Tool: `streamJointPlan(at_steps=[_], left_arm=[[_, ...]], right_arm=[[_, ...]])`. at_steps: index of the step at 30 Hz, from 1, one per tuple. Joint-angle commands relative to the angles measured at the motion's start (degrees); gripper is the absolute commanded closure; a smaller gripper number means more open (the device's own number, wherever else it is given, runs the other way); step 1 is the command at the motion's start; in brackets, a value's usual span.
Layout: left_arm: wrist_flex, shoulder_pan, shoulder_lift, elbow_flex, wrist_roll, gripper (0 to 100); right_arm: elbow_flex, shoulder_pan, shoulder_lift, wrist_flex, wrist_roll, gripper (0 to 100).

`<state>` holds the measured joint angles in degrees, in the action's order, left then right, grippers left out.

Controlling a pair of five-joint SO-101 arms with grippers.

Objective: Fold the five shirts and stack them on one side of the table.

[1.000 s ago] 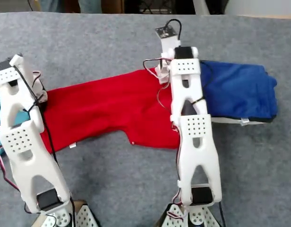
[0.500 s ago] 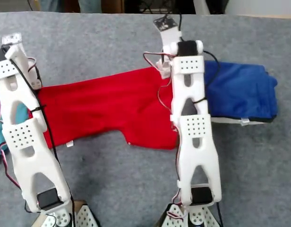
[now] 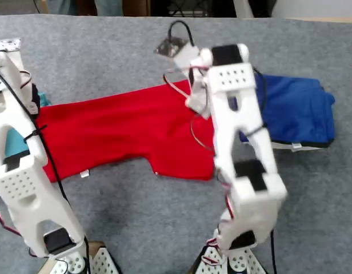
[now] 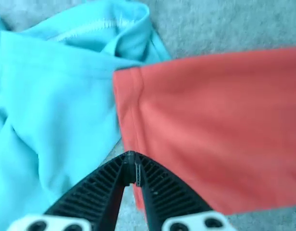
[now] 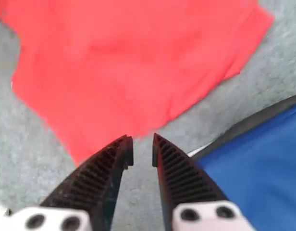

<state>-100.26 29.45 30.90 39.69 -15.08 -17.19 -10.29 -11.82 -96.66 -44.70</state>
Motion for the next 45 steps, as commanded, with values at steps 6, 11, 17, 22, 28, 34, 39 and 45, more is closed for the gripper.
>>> streamJointPlan(at_steps=[6,11,17,22,28,34,39,45], left_arm=[[-0.4,0.2,-13.4,-10.2,4.0,92],[-0.4,0.1,-17.6,-19.6,5.4,88],[-0.4,0.6,-19.6,-30.3,5.7,88],[0.4,0.3,-22.4,-36.5,5.7,88],[1.1,1.4,-22.7,-38.8,5.4,88],[1.2,2.2,-22.7,-38.3,5.4,88],[1.2,2.2,-22.7,-38.3,3.5,88],[1.2,2.2,-22.7,-38.2,1.5,88]], right_arm=[[37.3,-4.5,25.4,12.2,-3.2,77.0],[55.6,-10.6,33.5,19.1,-9.4,71.6],[68.1,-15.0,33.5,32.4,-9.9,71.3],[69.1,-14.8,24.3,40.7,-10.1,71.6],[61.4,-11.4,8.0,43.1,-10.1,72.1],[53.9,-11.2,5.4,37.1,-10.2,92.3],[50.4,-9.7,5.0,38.6,-10.2,96.9],[35.6,-6.3,4.5,28.3,-10.2,98.5]])
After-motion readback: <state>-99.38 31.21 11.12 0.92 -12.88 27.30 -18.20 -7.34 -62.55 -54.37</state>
